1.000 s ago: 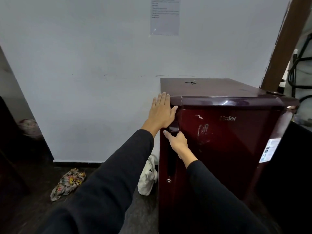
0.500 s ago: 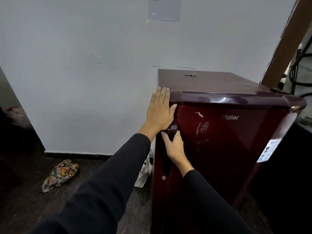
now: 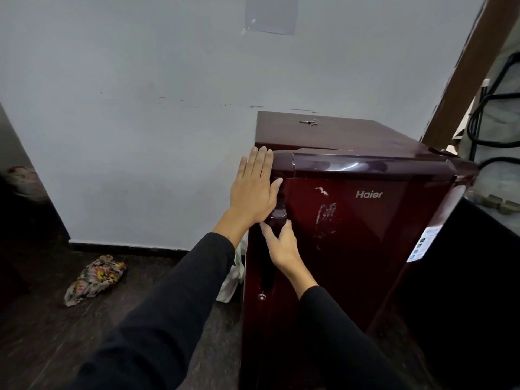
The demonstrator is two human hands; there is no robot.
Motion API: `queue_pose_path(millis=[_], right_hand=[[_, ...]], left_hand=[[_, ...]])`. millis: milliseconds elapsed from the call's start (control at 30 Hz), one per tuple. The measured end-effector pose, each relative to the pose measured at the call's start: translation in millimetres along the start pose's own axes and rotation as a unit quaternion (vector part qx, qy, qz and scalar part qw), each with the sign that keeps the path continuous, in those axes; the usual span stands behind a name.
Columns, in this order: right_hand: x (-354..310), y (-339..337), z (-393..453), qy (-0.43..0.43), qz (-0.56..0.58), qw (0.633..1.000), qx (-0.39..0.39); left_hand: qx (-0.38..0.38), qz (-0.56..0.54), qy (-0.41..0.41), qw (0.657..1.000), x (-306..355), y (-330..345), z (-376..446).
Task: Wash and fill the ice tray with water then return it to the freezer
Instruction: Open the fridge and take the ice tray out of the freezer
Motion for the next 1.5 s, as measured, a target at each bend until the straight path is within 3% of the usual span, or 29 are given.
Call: queue_pose_path(millis=[500,733,867,1267,1500], right_hand=[[24.2,-97.0,-98.3,-0.053,0.032,0.998,-0.008],[43.3,-154.8,-138.5,-0.101,0.074,0.99,0.07],[52.4,-193.6,-161.0,-0.135,0.078,0.975,0.158],[78.7,-316.0,-202.5,-0.174,0.04,0.915,0.361],[86.6,-375.2,-208.4,-0.168,0.025,0.904,0.393]], left_hand=[[0.095,-0.017,-0.043,0.994,99.3,-89.1,-86.7],[0.106,-0.023,-0.028,0.994,157.2,-126.5,-123.2],[0.119,-0.049,-0.01,0.992,195.1,-147.0,-141.9],[0.151,-0.234,0.058,0.959,303.5,-184.7,-188.2],[0.159,-0.324,-0.05,0.931,292.4,-156.2,-205.8]])
Point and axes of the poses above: each hand's wrist, its own z-axis towards the middle knuckle, its own y-axis out of the palm, x = y × z, the point moved 6 cm from there along z, towards the middle knuckle, and after that the axes turned 15 degrees about x, right-handed, at the moved point
